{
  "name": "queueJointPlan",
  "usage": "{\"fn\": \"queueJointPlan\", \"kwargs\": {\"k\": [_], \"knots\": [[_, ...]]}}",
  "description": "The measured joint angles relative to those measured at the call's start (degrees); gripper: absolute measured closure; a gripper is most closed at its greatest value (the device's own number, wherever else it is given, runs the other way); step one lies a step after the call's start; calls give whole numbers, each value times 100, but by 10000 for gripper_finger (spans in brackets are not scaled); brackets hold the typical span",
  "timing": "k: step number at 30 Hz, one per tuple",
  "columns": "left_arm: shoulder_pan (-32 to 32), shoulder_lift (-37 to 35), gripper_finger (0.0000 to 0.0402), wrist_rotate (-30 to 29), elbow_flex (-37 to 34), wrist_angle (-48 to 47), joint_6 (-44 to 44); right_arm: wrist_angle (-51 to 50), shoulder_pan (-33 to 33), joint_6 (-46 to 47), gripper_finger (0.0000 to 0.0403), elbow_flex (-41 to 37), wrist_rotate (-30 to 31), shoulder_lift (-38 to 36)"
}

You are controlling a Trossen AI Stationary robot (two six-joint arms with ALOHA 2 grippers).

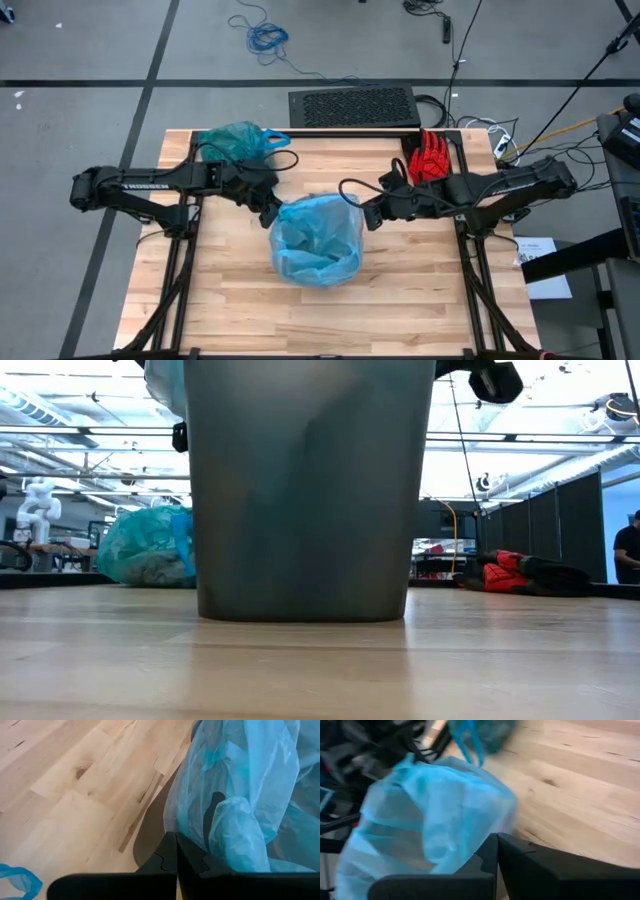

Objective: Place trash/remove bag and relplace
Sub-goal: Insert the new blue trash bag into the trash bin

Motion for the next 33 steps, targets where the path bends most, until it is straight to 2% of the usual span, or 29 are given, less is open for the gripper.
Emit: {"fn": "queueJointPlan", "kwargs": {"k": [5,12,22,33], "knots": [[0,0,402,7,0,4,-1,143,-7,-44,403,18,-145,82],[0,0,402,-1,0,4,0,141,-77,-51,403,15,-535,605],[0,180,402,-305,7,-37,238,97,-386,-158,403,13,-897,1101],[-2,610,402,-440,7,0,509,-448,-391,-175,403,11,-938,1176]]}}
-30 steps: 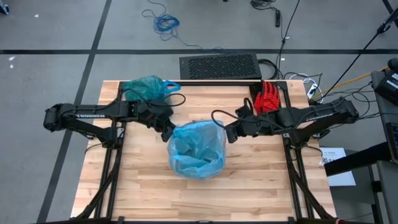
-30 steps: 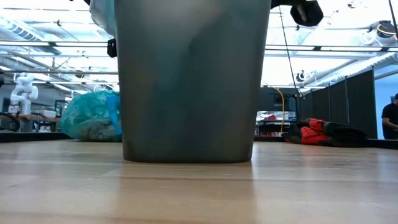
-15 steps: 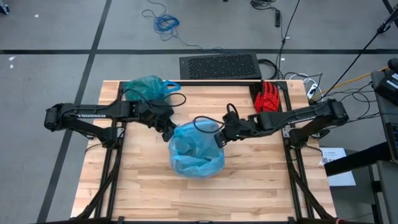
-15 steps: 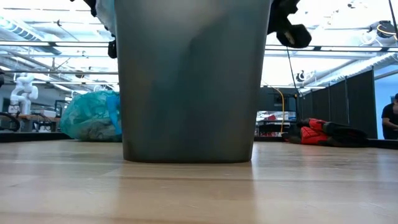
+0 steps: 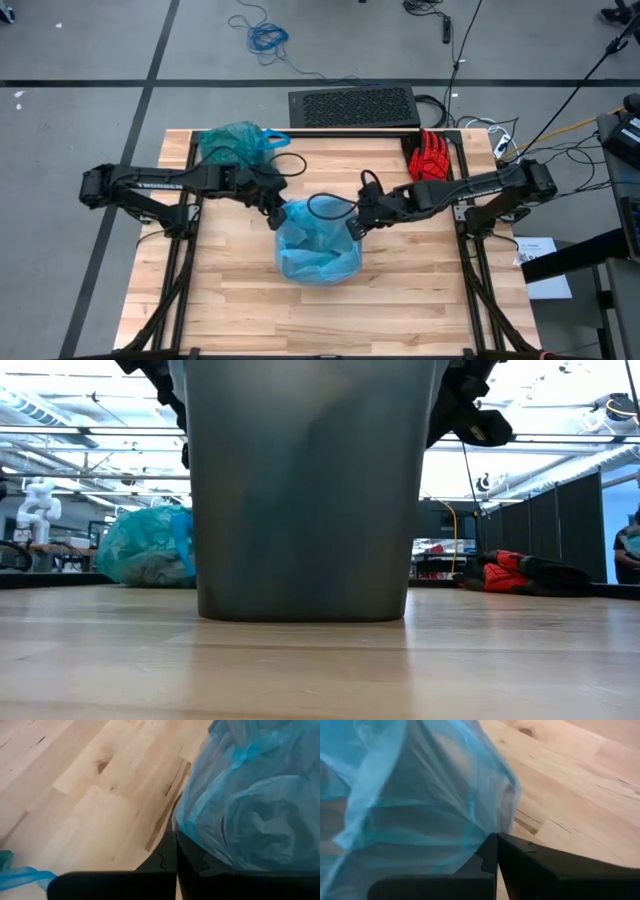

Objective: Place trash/remove bag and relplace
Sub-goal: Insert the new blue trash bag into the trash bin

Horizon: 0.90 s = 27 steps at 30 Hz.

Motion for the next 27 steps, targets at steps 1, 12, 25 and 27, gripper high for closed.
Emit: {"fn": "queueJointPlan", "kwargs": {"k": [1,12,25,27], "knots": [[0,8,402,-42,0,-4,5,-42,0,2,403,2,0,-2],[-206,5,402,-476,-243,237,23,-366,86,60,403,0,-120,-2],[-126,-476,402,-292,-263,425,-155,-562,240,146,403,-4,131,-375],[-71,-615,402,-300,-236,456,-153,-645,240,116,403,-4,223,-497]]}}
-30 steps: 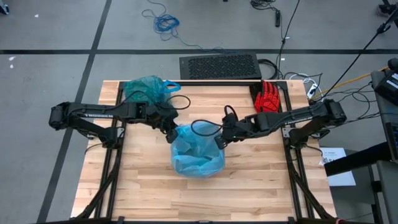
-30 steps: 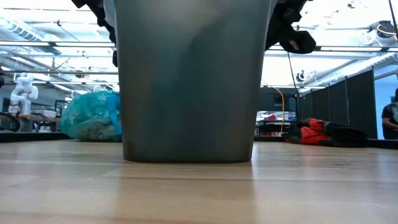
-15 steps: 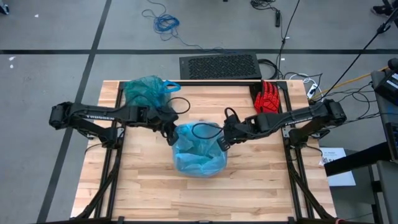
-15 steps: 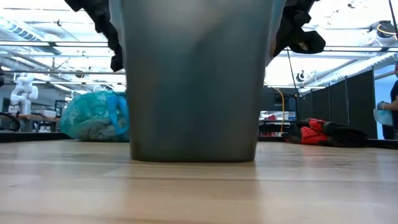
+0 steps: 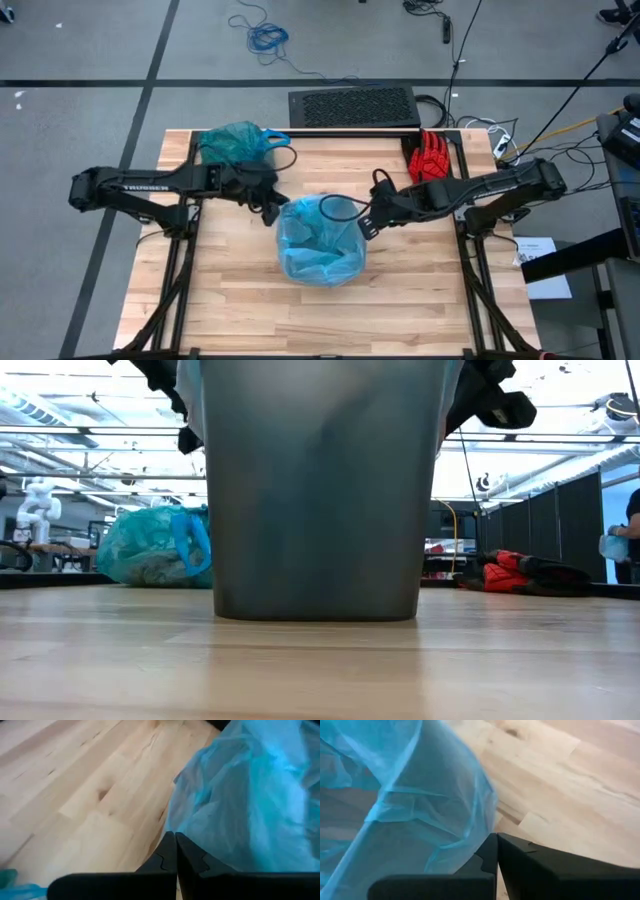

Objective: Place trash/remove bag and relplace
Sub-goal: Insert the new blue trash bag into the trash bin

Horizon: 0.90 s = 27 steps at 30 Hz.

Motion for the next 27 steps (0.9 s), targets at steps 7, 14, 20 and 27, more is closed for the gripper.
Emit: {"fn": "queueJointPlan", "kwargs": {"k": [7,14,20,27], "knots": [[80,-809,401,87,-1,-1393,-318,-317,139,265,403,0,430,-494],[-982,-2257,401,-712,-1043,-9,-2393,1216,1187,1035,403,-589,1437,-894],[-1716,-2650,401,-853,-2374,2746,-3696,3428,1477,1100,403,-1418,1483,-946],[-2430,-1917,401,-686,-2627,3181,-4357,3454,1478,1569,403,-1622,1502,-914]]}}
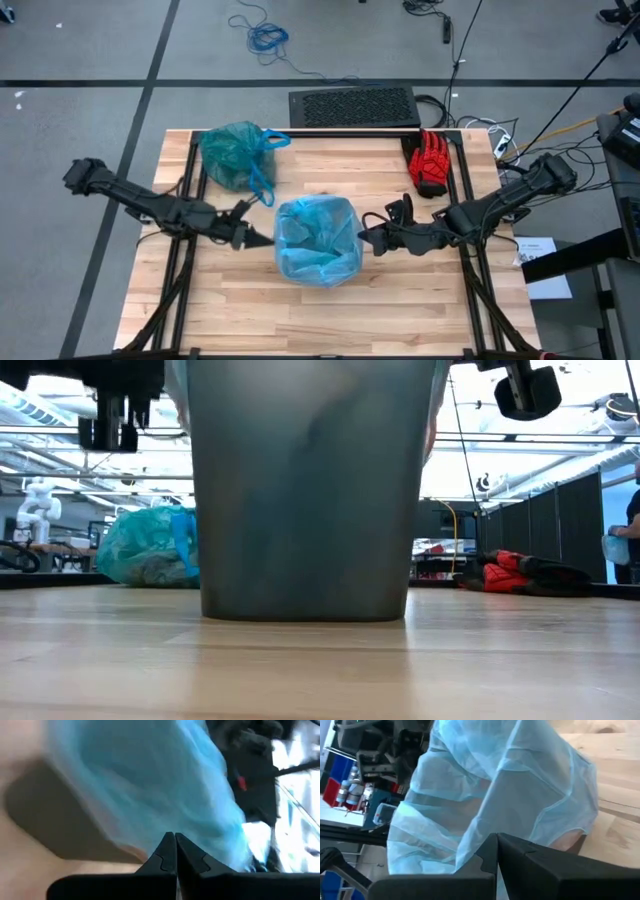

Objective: Place trash/remove bag and relplace
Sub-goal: Insert the new blue trash bag into the trash bin

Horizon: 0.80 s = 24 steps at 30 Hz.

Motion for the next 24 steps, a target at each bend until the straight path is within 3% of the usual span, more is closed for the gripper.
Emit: {"fn": "queueJointPlan", "kwargs": {"k": [6,15,24], "knots": [[-363,548,401,-250,13,820,-10,-34,108,71,403,4,-48,6],[-353,1457,402,-177,11,926,-5,-443,-7,352,403,11,-272,309],[-281,1928,402,-171,11,944,101,-559,-252,271,403,11,-909,806]]}}
